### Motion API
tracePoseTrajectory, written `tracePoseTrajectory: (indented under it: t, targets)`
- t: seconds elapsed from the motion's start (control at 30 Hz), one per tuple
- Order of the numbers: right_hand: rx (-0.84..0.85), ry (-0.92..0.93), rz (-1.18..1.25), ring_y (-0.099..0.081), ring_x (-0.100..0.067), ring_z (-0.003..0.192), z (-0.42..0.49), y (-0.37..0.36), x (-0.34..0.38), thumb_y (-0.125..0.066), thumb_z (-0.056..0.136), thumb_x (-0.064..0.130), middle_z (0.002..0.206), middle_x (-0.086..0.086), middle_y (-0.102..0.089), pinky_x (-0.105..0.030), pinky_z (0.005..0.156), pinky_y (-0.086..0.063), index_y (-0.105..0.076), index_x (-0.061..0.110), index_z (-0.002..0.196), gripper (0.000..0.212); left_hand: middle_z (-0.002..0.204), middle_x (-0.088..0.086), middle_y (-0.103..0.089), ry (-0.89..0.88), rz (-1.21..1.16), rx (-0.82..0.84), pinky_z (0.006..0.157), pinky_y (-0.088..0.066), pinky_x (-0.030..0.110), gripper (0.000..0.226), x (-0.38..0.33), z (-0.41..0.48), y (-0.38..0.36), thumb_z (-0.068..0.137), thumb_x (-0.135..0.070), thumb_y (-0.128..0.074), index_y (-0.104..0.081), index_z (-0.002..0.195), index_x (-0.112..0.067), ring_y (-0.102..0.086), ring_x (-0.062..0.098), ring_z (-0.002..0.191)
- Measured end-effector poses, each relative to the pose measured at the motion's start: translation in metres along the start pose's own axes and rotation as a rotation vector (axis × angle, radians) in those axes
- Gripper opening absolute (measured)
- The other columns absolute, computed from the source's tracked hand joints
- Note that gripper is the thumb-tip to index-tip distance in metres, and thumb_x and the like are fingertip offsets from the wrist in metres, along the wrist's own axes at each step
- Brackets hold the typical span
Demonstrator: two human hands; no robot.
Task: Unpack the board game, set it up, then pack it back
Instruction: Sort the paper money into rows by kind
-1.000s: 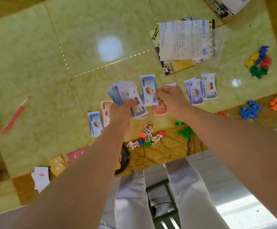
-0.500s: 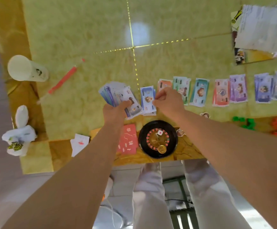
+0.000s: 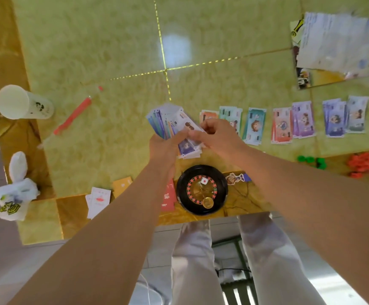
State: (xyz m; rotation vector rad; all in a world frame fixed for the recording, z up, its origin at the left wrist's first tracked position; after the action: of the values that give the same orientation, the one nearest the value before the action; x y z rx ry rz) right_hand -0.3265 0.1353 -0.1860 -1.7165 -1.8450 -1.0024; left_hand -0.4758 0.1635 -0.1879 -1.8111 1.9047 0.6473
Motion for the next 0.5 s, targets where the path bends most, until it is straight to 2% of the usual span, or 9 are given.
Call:
tracePoseTrajectory:
  t: [0.07, 0.13, 0.23, 0.33, 0.43, 0.5]
  targets:
    - [-0.057, -0.001, 0.081, -0.051, -0.012, 0.058, -0.002, 0.026, -0.002, -0.076, 0.083, 0.026, 0.068, -0.017, -0.062, -0.027, 0.059, -0.039, -0.064, 0.001, 0.076, 0.028, 0.083, 0.006, -0.074, 0.006, -0.024, 0.045, 0.076, -0.059, 0.038, 0.014, -0.003, -0.006, -0.025, 0.085, -0.007, -0.071, -0.068, 0.099, -0.006, -0.072, 0.023, 0.078]
    - [-0.097, -0.018, 0.105, -0.048, -0.007, 0.052, -0.006, 0.055, -0.008, -0.076, 0.082, 0.022, 0.062, -0.005, -0.058, -0.023, 0.055, -0.038, -0.064, 0.012, 0.067, 0.022, 0.086, 0.007, -0.074, 0.011, -0.012, 0.088, 0.079, -0.058, 0.04, 0.014, -0.003, -0.011, -0.053, 0.086, -0.004, -0.067, -0.067, 0.1, -0.007, -0.071, 0.024, 0.08]
    - [-0.148, -0.065, 0.083, -0.044, -0.004, 0.05, -0.014, 0.099, -0.027, -0.074, 0.084, 0.026, 0.061, -0.001, -0.055, -0.023, 0.055, -0.036, -0.07, 0.007, 0.079, 0.02, 0.087, 0.008, -0.072, 0.019, 0.015, 0.117, 0.084, -0.055, 0.044, 0.021, 0.005, -0.013, -0.093, 0.076, 0.003, -0.065, -0.067, 0.094, -0.007, -0.069, 0.026, 0.083]
    - [-0.193, -0.117, 0.167, -0.048, 0.004, 0.044, -0.023, 0.145, -0.052, -0.068, 0.089, 0.017, 0.068, 0.002, -0.062, -0.018, 0.052, -0.042, -0.072, 0.007, 0.097, 0.013, 0.085, 0.004, -0.069, 0.018, 0.06, 0.089, 0.084, -0.055, 0.044, 0.018, 0.016, -0.019, -0.136, 0.075, 0.002, -0.067, -0.063, 0.085, -0.012, -0.067, 0.024, 0.084]
    - [-0.282, -0.174, 0.197, -0.055, 0.003, 0.045, -0.036, 0.198, -0.078, -0.062, 0.092, 0.008, 0.078, 0.0, -0.066, -0.014, 0.051, -0.049, -0.069, 0.008, 0.096, 0.008, 0.084, 0.003, -0.066, 0.056, 0.099, 0.098, 0.082, -0.053, 0.04, 0.019, 0.032, -0.026, -0.18, 0.074, 0.0, -0.071, -0.06, 0.083, -0.012, -0.064, 0.023, 0.083]
    - [-0.346, -0.187, 0.18, -0.056, 0.001, 0.052, -0.043, 0.23, -0.094, -0.06, 0.093, 0.009, 0.077, 0.005, -0.062, -0.011, 0.054, -0.047, -0.064, 0.014, 0.096, 0.007, 0.092, 0.007, -0.067, 0.08, 0.114, 0.105, 0.09, -0.052, 0.047, 0.03, 0.041, -0.029, -0.203, 0.065, -0.01, -0.078, -0.06, 0.09, -0.011, -0.065, 0.026, 0.087]
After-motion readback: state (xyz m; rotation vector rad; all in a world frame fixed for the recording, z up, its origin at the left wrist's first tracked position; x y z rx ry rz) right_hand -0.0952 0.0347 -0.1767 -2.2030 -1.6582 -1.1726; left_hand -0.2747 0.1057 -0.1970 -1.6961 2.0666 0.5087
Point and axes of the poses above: each hand's wrist, its own z-axis towards the middle knuckle, its own y-axis out of the back of the hand, x = y × z, the point moved 8 cm from there along z, towards the middle knuckle
